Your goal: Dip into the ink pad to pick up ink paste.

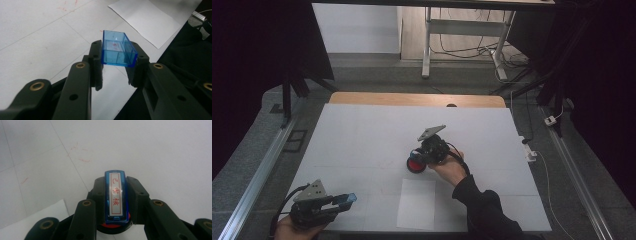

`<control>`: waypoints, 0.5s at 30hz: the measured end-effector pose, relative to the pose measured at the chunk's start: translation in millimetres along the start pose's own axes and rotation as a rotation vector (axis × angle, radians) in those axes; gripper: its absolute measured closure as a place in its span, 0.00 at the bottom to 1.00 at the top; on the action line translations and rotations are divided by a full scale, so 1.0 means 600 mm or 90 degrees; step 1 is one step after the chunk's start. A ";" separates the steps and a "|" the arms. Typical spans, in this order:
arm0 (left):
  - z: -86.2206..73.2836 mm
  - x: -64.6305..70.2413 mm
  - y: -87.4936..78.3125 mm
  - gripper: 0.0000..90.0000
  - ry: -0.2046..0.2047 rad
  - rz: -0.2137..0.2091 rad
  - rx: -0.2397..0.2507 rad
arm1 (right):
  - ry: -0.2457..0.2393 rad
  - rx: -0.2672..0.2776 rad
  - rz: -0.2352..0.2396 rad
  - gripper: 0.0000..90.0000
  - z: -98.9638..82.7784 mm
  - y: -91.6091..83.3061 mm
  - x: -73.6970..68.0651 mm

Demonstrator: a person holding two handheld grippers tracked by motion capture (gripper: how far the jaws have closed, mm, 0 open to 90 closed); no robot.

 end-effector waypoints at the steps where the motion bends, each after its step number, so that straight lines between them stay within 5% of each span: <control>1: 0.000 0.000 0.000 0.76 0.000 0.000 0.000 | 0.003 0.002 0.001 0.78 0.000 0.001 0.002; 8: 0.000 0.000 0.001 0.76 0.000 -0.001 -0.003 | 0.025 0.005 0.016 0.78 0.000 0.004 0.007; 15: 0.000 0.000 0.001 0.76 0.002 -0.001 -0.005 | -0.007 0.003 -0.012 0.78 0.001 0.003 -0.003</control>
Point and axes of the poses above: each handheld gripper's, and its own axes: y roughly forward along the jaws, z roughly out of its top, x roughly to its right, the point moved 7 cm from there along y, roughly forward along the jaws, and after that the axes turned 12 degrees about -z, right-handed, at the moved point
